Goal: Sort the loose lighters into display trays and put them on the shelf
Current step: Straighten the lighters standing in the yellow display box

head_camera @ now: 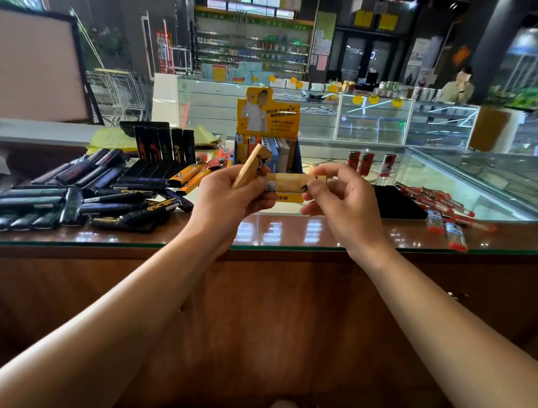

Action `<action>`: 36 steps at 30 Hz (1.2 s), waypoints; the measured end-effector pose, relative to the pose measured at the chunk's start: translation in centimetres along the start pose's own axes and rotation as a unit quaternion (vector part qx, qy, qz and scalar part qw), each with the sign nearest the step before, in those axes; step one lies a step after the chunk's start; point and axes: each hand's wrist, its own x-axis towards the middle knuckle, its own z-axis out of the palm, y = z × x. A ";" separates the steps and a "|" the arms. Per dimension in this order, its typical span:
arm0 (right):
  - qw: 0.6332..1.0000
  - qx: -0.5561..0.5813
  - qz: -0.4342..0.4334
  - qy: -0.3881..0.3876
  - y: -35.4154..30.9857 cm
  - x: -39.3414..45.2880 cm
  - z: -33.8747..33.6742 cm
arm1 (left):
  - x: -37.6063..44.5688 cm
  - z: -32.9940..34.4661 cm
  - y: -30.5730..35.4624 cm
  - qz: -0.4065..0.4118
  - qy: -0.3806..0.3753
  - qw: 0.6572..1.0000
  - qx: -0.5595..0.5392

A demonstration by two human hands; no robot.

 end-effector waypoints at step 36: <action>0.975 -0.203 -0.092 0.017 4.1 15.3 1.1 | 11.7 0.7 2.3 0.016 0.043 0.995 0.087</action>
